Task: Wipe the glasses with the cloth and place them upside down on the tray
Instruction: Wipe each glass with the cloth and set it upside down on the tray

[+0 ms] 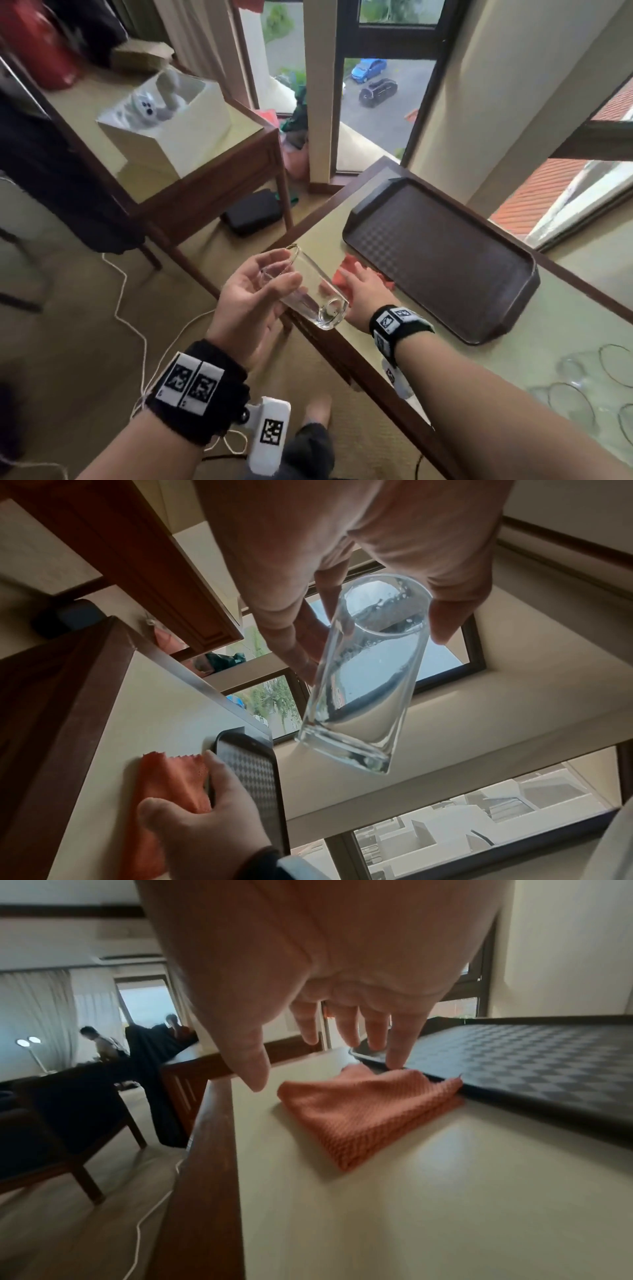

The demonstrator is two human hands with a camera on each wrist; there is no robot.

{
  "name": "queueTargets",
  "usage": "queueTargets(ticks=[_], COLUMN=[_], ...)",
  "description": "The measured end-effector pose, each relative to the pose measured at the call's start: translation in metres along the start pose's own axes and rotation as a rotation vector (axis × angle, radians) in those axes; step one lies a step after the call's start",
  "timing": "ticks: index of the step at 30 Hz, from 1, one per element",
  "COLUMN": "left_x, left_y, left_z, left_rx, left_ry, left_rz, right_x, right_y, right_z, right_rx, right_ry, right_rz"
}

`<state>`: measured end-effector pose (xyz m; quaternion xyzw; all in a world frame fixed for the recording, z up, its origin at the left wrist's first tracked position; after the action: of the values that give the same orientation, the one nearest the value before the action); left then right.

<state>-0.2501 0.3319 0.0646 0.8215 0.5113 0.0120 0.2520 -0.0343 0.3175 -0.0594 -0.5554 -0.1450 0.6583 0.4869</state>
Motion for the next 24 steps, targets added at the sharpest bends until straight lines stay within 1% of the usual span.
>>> queueTargets(ticks=[2,4,6,10,12,13,14,16,17,18,20,22,24], left_x=[0.006,0.011,0.015,0.025,0.030,0.033,0.035,0.039,0.040,0.041,0.043,0.042,0.038], left_y=[-0.001,-0.002,0.000,0.014,0.024,0.030,0.035,0.050,0.060,0.070,0.094,0.123,0.156], left_z=[-0.006,-0.009,-0.011,-0.010,-0.006,-0.004,-0.002,0.003,0.005,0.007,0.011,0.015,0.019], left_rx=[0.028,0.036,0.034,0.018,-0.001,-0.007,-0.017,-0.029,-0.028,-0.033,-0.057,-0.124,-0.176], left_ry=[-0.010,-0.013,-0.012,-0.026,-0.047,-0.053,-0.059,-0.067,-0.074,-0.082,-0.097,-0.106,-0.123], left_rz=[0.016,0.021,0.034,0.057,0.065,0.074,0.081,0.116,0.135,0.152,0.181,0.204,0.245], right_x=[0.016,0.021,0.020,0.001,-0.009,-0.014,-0.022,-0.047,-0.063,-0.082,-0.124,-0.169,-0.215], right_y=[0.009,0.020,0.028,0.028,0.027,0.027,0.023,0.012,0.003,-0.011,-0.041,-0.074,-0.104], right_z=[-0.003,-0.009,-0.016,-0.027,-0.037,-0.045,-0.050,-0.059,-0.062,-0.063,-0.067,-0.069,-0.069], right_rx=[-0.035,-0.089,-0.141,-0.179,-0.138,-0.044,0.121,0.620,0.855,1.019,1.169,1.205,1.187], right_ry=[0.059,0.110,0.140,0.197,0.234,0.255,0.260,0.205,0.163,0.123,0.035,-0.080,-0.207], right_rz=[0.049,0.062,0.015,-0.149,-0.164,-0.165,-0.184,-0.260,-0.324,-0.398,-0.561,-0.727,-0.870])
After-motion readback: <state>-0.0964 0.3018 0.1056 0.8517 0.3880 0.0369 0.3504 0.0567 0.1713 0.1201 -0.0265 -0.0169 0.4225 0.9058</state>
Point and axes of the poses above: each hand's wrist, its own x-axis towards the middle knuckle, its own y-axis out of the palm, z = x × y, the point moved 5 cm from there along x, towards the middle knuckle, and after that the axes turned 8 degrees about z, right-handed, at the moved point
